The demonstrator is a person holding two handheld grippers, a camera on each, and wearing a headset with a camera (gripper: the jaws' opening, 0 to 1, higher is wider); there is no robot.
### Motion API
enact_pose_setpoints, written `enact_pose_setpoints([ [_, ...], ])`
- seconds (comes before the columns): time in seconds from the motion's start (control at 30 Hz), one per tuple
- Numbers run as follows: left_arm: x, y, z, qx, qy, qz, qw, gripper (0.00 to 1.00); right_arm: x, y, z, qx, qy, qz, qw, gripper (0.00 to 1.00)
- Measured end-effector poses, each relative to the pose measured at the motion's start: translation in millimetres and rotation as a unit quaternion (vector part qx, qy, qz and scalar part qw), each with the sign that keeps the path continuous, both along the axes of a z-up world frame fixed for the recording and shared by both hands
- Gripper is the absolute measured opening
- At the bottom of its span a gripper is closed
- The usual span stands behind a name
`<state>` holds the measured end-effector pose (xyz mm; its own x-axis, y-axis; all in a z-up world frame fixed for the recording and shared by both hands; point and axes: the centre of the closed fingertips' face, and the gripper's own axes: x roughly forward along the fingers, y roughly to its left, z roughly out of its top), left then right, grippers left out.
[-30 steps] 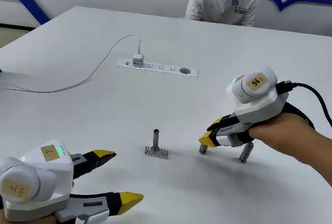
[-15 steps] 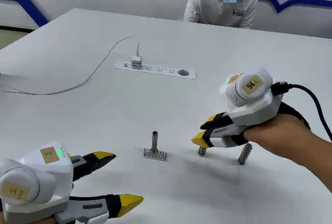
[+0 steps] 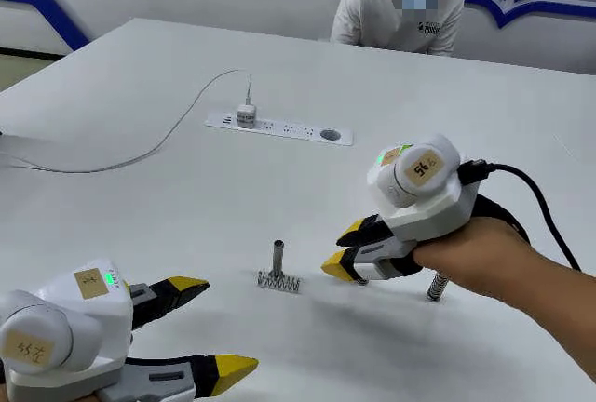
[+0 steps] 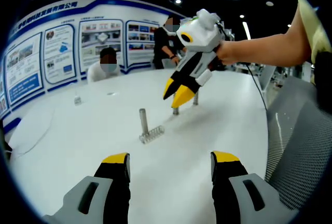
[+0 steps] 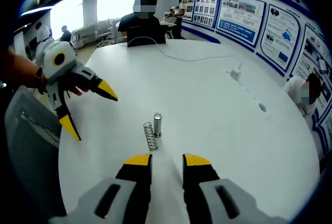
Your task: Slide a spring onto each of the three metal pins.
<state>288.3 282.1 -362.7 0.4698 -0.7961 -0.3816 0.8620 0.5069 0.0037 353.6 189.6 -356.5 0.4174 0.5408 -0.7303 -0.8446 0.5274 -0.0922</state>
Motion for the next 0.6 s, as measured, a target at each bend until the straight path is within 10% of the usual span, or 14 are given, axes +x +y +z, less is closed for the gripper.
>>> enact_pose_setpoints([
  [0.6,0.0,0.9,-2.0,0.002,0.003,0.001,1.0000,0.64,-3.4,30.3,-31.6,-0.005,0.029,0.026,0.9992,0.21],
])
